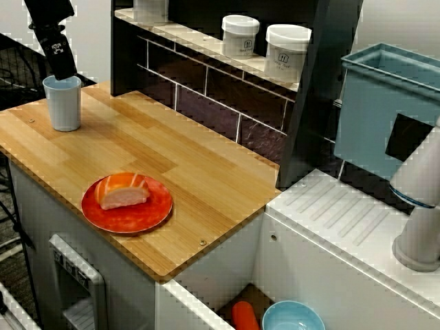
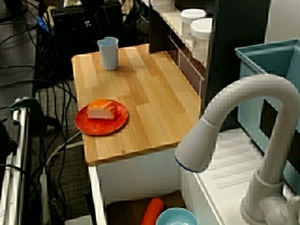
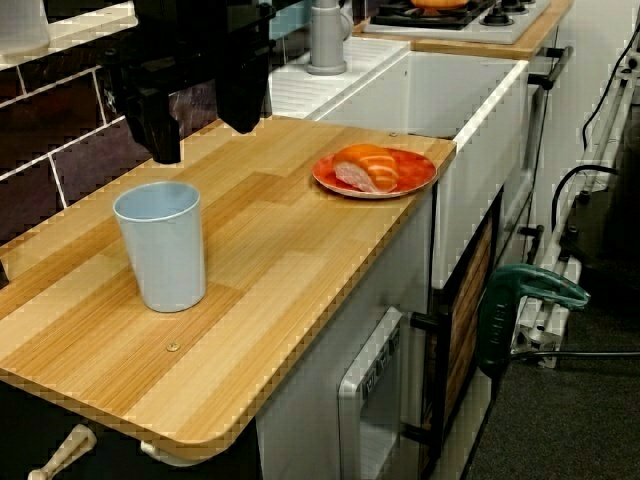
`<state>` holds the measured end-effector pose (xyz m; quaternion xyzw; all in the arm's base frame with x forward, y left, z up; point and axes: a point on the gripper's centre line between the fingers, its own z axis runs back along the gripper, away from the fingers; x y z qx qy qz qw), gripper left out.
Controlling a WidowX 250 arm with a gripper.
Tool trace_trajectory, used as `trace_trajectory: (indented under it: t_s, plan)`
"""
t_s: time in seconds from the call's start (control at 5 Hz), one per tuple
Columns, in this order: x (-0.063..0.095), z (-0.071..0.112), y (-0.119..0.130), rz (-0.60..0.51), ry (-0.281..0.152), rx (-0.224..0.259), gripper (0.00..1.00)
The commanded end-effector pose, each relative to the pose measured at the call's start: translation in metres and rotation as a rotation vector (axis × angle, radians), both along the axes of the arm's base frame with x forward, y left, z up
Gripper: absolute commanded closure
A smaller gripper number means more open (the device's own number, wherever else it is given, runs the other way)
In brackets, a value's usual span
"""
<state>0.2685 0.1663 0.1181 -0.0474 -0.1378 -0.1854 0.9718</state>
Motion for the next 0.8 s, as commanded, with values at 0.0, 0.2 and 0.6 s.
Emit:
trace_trajectory:
  t_s: [0.0,0.2,0.6]
  plan:
    - [-0.001,-0.006,0.003,0.0,-0.016,0.051,0.0]
    - [-0.002,-0.013,0.001,0.0,-0.006,0.063,0.0]
    - [0.005,-0.03,0.002,0.026,0.022,0.08,0.0]
